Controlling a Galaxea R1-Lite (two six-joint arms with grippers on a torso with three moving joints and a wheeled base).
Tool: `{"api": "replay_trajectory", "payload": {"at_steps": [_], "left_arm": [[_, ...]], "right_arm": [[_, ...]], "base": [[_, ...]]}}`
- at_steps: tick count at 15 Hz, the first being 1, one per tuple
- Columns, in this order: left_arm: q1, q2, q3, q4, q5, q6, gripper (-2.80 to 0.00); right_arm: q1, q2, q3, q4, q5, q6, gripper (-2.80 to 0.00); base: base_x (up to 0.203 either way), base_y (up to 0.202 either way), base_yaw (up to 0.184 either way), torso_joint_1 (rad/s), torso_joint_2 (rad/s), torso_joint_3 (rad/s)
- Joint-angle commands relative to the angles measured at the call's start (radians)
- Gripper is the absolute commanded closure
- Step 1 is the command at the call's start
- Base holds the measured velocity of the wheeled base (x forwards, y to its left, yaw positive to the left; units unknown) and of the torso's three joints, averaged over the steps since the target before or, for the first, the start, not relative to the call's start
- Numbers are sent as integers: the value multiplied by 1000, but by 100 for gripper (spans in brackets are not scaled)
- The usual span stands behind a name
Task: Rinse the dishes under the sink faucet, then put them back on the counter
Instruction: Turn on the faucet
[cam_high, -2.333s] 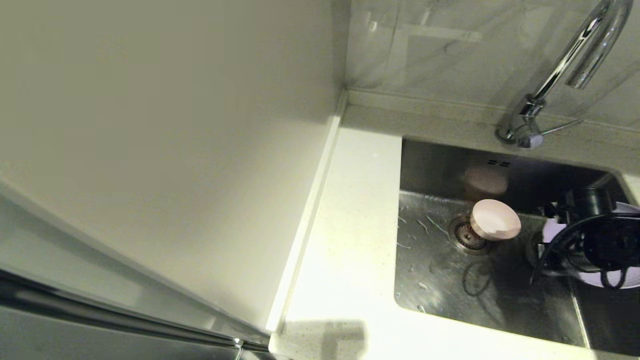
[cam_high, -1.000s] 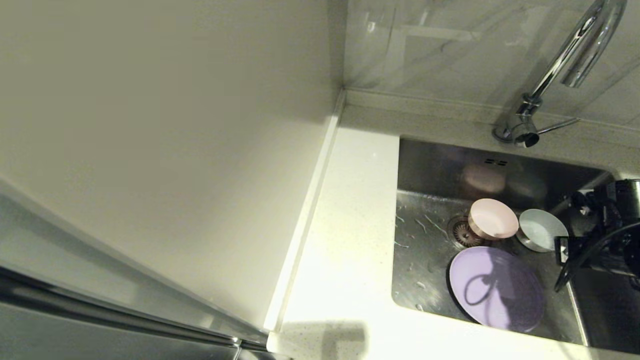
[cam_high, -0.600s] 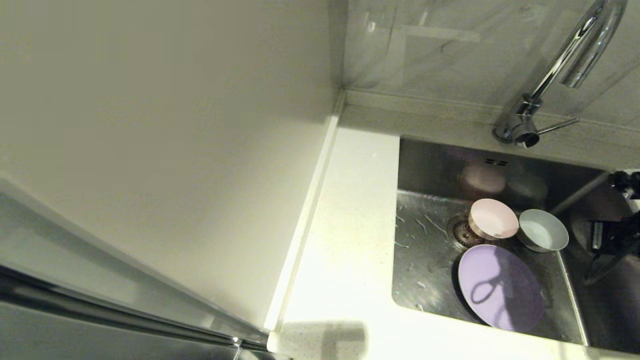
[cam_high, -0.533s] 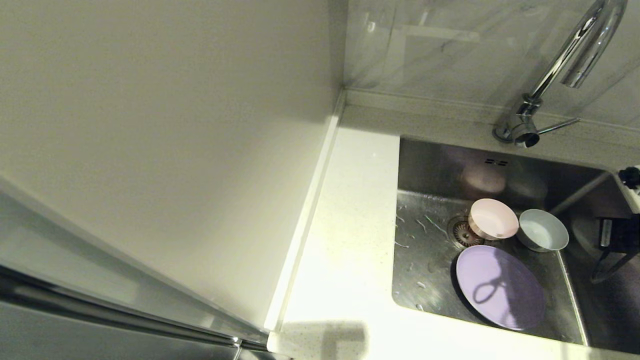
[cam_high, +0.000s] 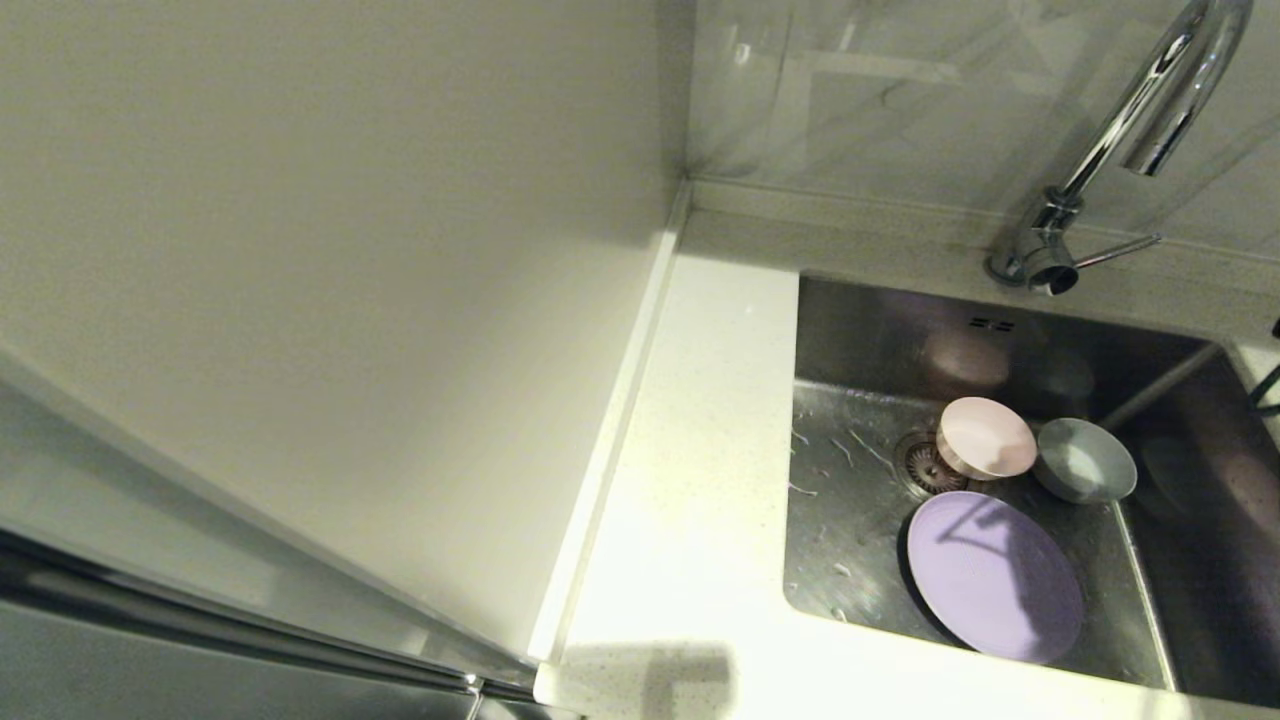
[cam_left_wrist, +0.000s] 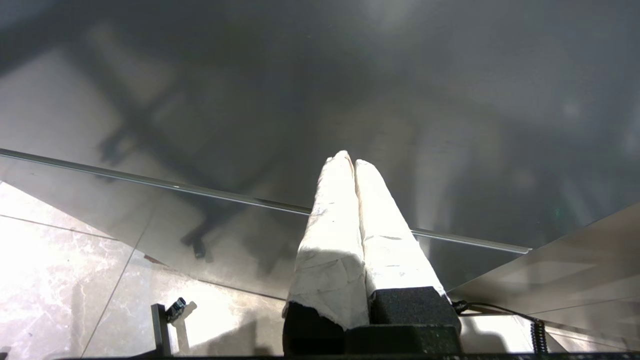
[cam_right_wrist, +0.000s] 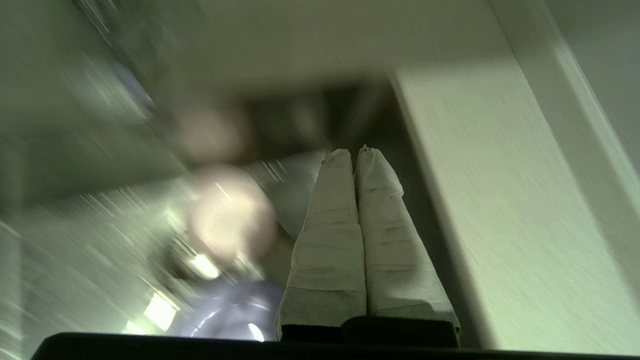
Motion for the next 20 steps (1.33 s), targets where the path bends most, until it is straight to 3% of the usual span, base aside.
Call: {"api": "replay_trajectory", "payload": {"at_steps": [1,5,7,9,16,20], "left_arm": [[0,0,3,0,0,0,0],[0,0,2,0,0,-1,0],[0,0,3,0,0,1,0],[0,0,2,0,0,-1,0],[0,0,3,0,0,-1,0],[0,0,3,0,0,0,0]], "right_arm": [[31,67,-111,-2,-2,51,0],[49,195,-262,0,-2,149,0],[50,228,-277,21,4,219,0],[49,240,-279,49,59,257,0],[49,248,-351,67,121,269,0],[47,255,-427,157,192,278,0]], "base": [[0,0,0,0,0,0],[0,0,0,0,0,0],[0,0,0,0,0,0],[0,0,0,0,0,0],[0,0,0,0,0,0],[0,0,0,0,0,0]]}}
